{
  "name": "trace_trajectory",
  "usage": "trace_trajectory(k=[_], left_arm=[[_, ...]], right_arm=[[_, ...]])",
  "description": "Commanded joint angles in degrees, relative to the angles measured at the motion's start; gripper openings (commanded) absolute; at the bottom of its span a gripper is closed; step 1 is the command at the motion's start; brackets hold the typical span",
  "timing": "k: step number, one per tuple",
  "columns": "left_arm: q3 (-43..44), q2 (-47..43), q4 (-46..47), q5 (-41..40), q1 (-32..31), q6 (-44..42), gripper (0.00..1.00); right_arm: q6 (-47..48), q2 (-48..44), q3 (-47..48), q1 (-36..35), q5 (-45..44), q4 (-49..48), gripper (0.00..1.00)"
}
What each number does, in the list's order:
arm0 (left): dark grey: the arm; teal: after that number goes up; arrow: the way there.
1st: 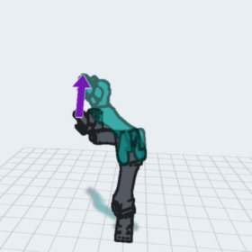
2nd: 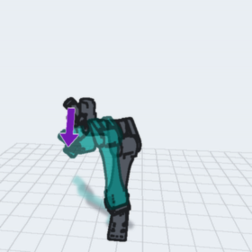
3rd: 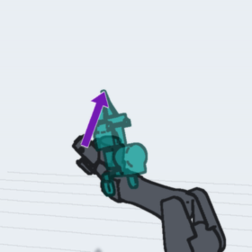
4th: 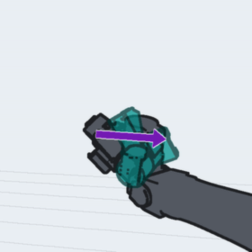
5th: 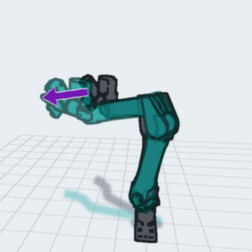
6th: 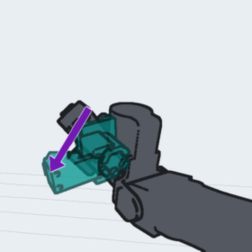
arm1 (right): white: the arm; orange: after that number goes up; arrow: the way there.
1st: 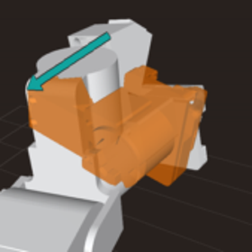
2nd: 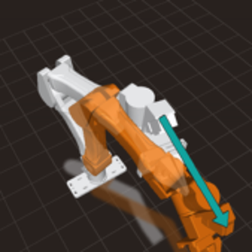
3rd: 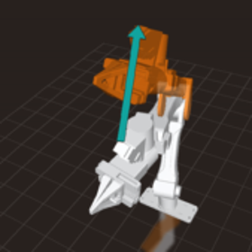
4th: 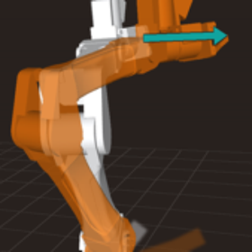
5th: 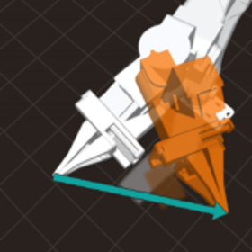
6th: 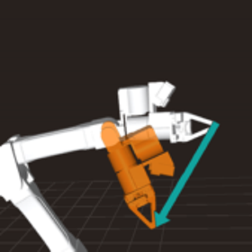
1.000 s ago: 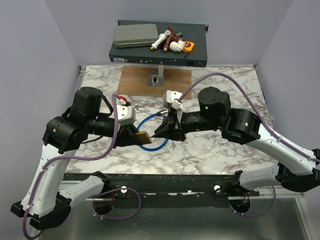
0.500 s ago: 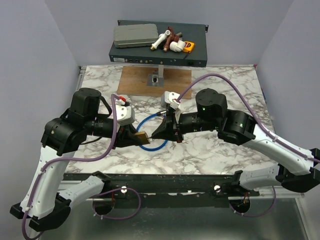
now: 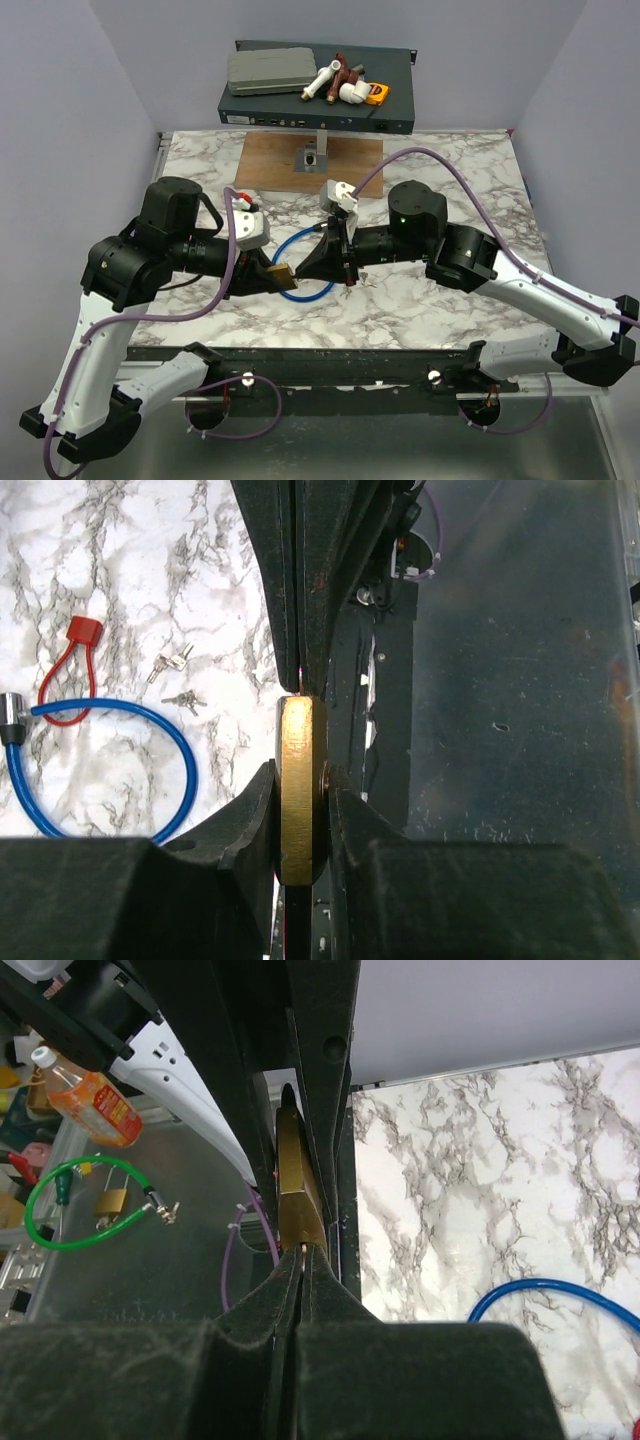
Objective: Unlock with the key
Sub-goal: Unlock the lock.
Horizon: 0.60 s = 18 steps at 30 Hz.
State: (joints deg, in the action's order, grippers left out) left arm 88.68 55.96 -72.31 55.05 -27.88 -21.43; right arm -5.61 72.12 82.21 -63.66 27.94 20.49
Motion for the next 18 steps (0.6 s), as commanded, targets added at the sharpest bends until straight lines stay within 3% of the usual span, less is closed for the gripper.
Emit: trace_trajectory(k=[1, 9, 18], left_arm=[[3.65, 1.37, 7.58, 2.9, -0.92, -1.41, 0.0], [5.2, 1.1, 8.14, -5.91, -5.63, -7.55, 0.0], [8.93, 0.25, 7.5, -14.08, -6.4, -15.95, 0.0]], right_arm=[[-3.42, 2.7, -2.09, -0.81, 3.19, -6.27, 0.01], [-10.1, 3.45, -5.22, 0.1, 1.02, -11.67, 0.01], [-19.27, 1.51, -7.87, 6.91, 8.5, -14.83, 0.01]])
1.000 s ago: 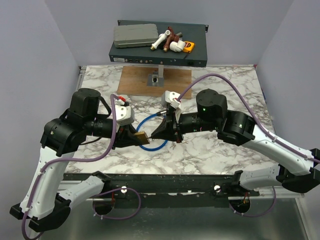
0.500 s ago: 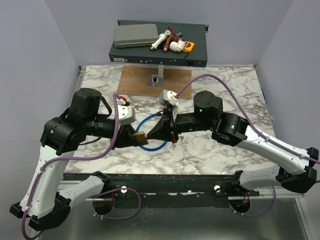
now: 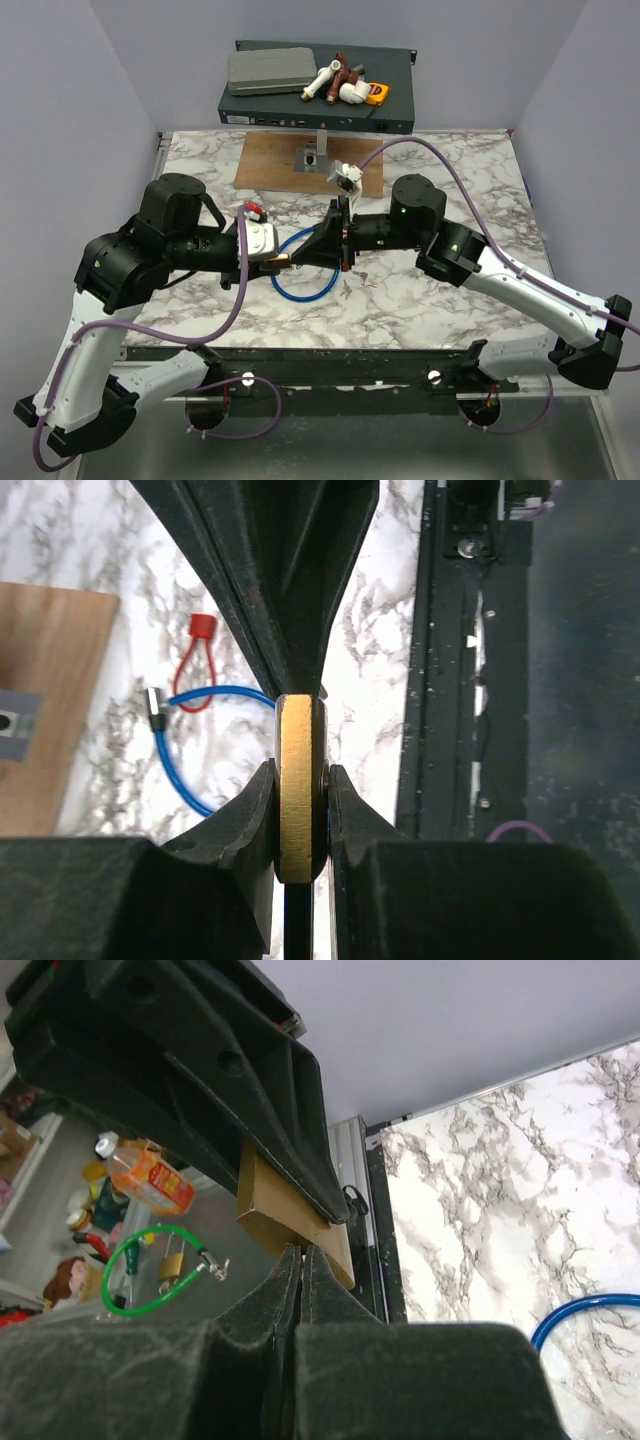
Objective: Unlock with the key
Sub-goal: Unlock the lock.
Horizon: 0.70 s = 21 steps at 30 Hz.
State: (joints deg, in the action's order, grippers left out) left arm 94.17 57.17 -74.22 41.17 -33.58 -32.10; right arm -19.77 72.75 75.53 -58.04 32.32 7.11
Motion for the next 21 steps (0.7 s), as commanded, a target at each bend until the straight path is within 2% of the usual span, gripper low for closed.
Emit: trace_trajectory(k=[1, 9, 11, 12, 14, 17, 21], left_arm=[[3.2, -1.1, 9.41, -0.36, -0.78, -5.47, 0.0], [-1.4, -4.42, 14.37, -4.5, -2.36, -5.83, 0.0], [-1.37, -4.58, 14.28, -4.79, -2.48, -6.02, 0.0], [-1.23, -4.32, 13.95, -4.76, -2.5, -5.73, 0.0], [-0.84, -3.83, 13.11, -4.25, -2.5, -4.2, 0.0], [-1.13, -3.52, 12.09, -1.99, -2.52, -1.01, 0.0], [-1.77, -2.63, 11.27, 1.65, -2.55, 4.14, 0.0]], right_arm=[[-5.97, 1.04, -0.71, 1.48, 5.28, -1.51, 0.01], [-12.54, 1.23, 1.68, 3.43, 8.48, -3.23, 0.01], [-12.94, 1.1, 1.73, 3.56, 8.81, -2.92, 0.04], [-12.69, 0.87, 1.69, 3.67, 8.9, -2.67, 0.07], [-10.81, -0.06, 1.86, 4.11, 7.83, -1.01, 0.19], [-4.72, -2.5, 2.26, 4.38, 4.44, 1.93, 0.44], [2.13, -4.37, 2.19, 4.41, 2.66, 2.46, 0.55]])
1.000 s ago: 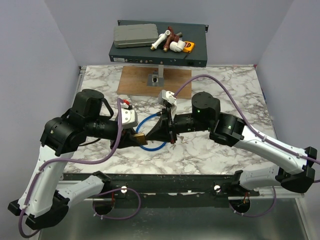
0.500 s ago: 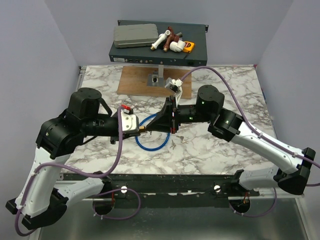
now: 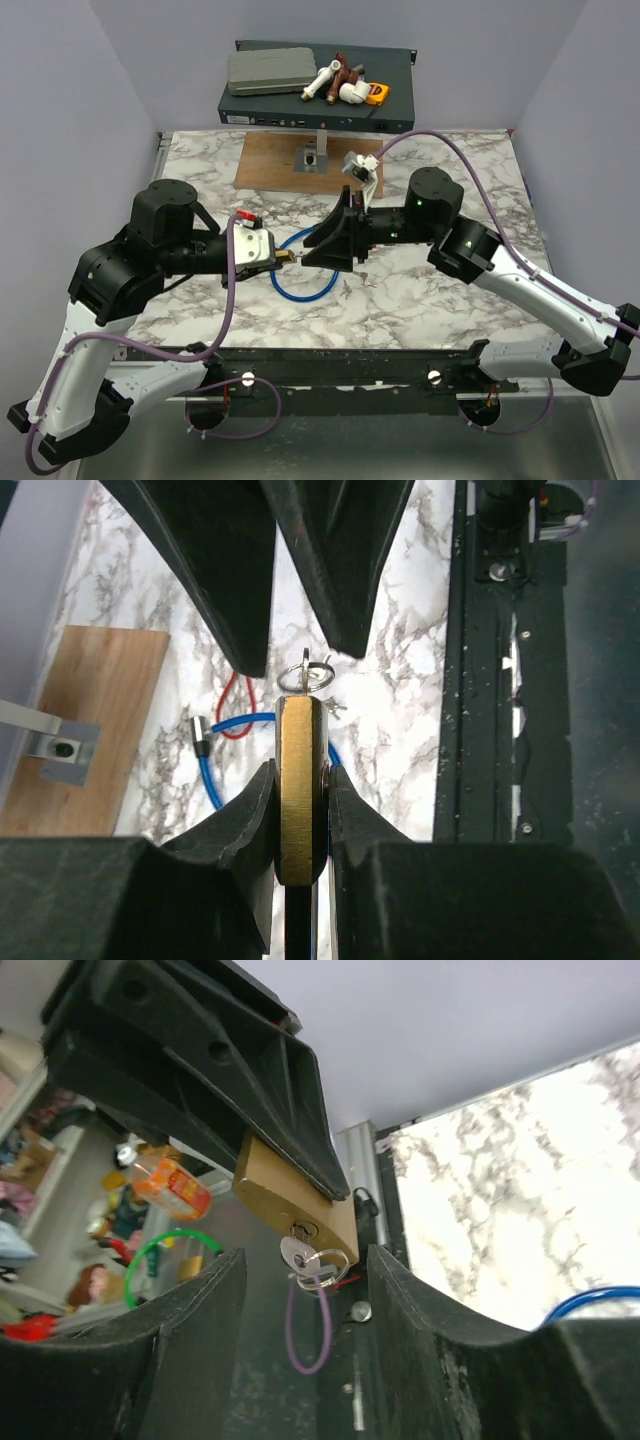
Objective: Unlock with the key
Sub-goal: Unlock the lock.
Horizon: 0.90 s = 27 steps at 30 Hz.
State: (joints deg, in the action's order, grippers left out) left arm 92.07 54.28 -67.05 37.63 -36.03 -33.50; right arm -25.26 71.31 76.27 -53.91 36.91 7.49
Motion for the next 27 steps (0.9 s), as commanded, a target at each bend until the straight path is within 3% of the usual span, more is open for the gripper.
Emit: trace_trajectory(k=[1, 11, 21, 27], left_arm=[[0.48, 0.65, 3.46, 6.28, -0.07, 6.38, 0.0], [4.85, 4.24, 2.51, 14.71, 1.24, 12.96, 0.0], [4.39, 5.08, 3.4, 14.44, 1.31, 13.15, 0.0], [4.93, 5.39, 3.96, 13.48, 1.62, 13.11, 0.0]], right_arm=[[8.61, -2.78, 1.71, 0.26, -1.4, 1.86, 0.57], [12.22, -3.09, -3.0, 0.23, 6.55, -6.9, 0.62], [9.55, -0.9, -2.01, 0.09, 7.7, -10.84, 0.6], [9.75, 1.18, -0.69, -0.46, 8.02, -10.66, 0.54]])
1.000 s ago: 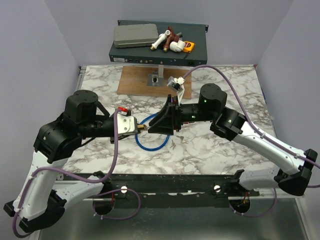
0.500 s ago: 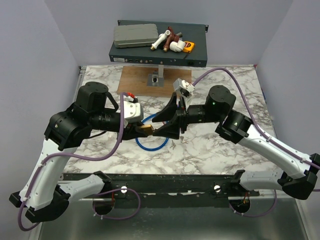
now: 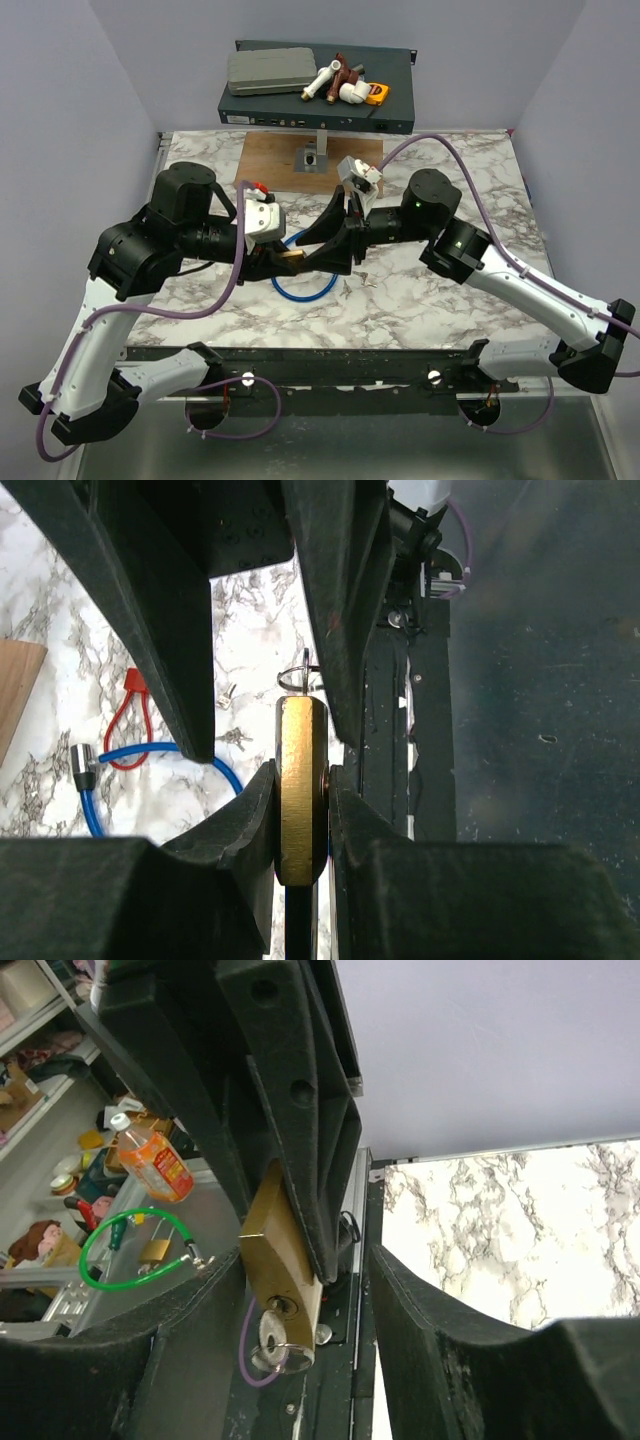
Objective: Unlock with the key
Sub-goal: Unlock the lock.
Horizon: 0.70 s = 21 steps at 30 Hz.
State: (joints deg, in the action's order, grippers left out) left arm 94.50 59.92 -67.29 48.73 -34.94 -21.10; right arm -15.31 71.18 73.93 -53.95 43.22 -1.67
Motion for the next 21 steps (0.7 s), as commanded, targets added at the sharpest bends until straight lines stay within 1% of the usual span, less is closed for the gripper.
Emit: trace_trajectory(k=[1, 3, 5, 7, 8, 9, 10, 12, 15, 16, 18, 19, 20, 21], left_arm=[[2.33, -0.24, 4.41, 2.42, 0.57, 0.71, 0.0], [1.91, -0.33, 4.73, 2.36, 0.66, 0.89, 0.0], [1.67, -0.2, 4.79, 2.33, 0.77, 0.89, 0.0], [1.53, -0.07, 4.73, 2.33, 0.75, 0.74, 0.0], [1.37, 0.02, 4.78, 2.25, 0.75, 0.71, 0.0], [1.16, 0.06, 4.75, 2.01, 0.89, 0.72, 0.0], [0.89, 0.23, 4.79, 1.6, 0.87, 0.71, 0.0], [0.86, 0.95, 4.48, 0.31, 0.99, 0.92, 0.0], [2.75, 3.72, 1.59, -1.78, 1.42, 0.84, 0.21], [2.96, 4.4, 0.99, -2.32, 1.9, 0.85, 0.25], [2.76, 5.09, 0.68, -2.84, 3.03, 0.82, 0.28], [2.63, 5.24, 0.46, -3.07, 3.54, 0.51, 0.34], [2.64, 5.37, 0.09, -3.52, 4.24, 0.21, 0.52], [2.87, 5.53, -0.7, -3.47, 5.01, -0.29, 0.66]], right_arm=[[0.05, 1.38, 1.65, -0.51, 1.48, -1.24, 0.53], [0.13, 1.73, 1.78, -0.54, 1.08, -1.1, 0.48], [0.24, 2.27, 2.22, -0.64, 0.85, -0.63, 0.38], [0.35, 2.33, 1.97, -0.63, -0.13, -0.66, 0.24], [0.34, 2.15, 1.77, -0.68, -0.69, -0.78, 0.16], [0.18, 1.85, 1.45, -0.7, -1.54, -1.09, 0.05], [-0.02, 1.63, 1.27, -0.63, -2.23, -1.22, 0.01], [-0.36, 1.29, 1.13, -0.63, -3.23, -0.85, 0.01], [-0.73, 1.24, 1.54, -0.68, -4.14, 0.79, 0.01], [-0.77, 1.24, 1.52, -0.66, -4.33, 1.16, 0.01], [-1.07, 0.91, 1.03, -0.63, -5.44, 1.57, 0.01], [-1.15, 0.69, 0.54, -0.63, -6.38, 1.58, 0.01], [-1.21, 0.34, -0.01, -0.66, -7.53, 1.58, 0.01], [-1.11, 0.07, -0.47, -0.67, -8.57, 1.58, 0.01]])
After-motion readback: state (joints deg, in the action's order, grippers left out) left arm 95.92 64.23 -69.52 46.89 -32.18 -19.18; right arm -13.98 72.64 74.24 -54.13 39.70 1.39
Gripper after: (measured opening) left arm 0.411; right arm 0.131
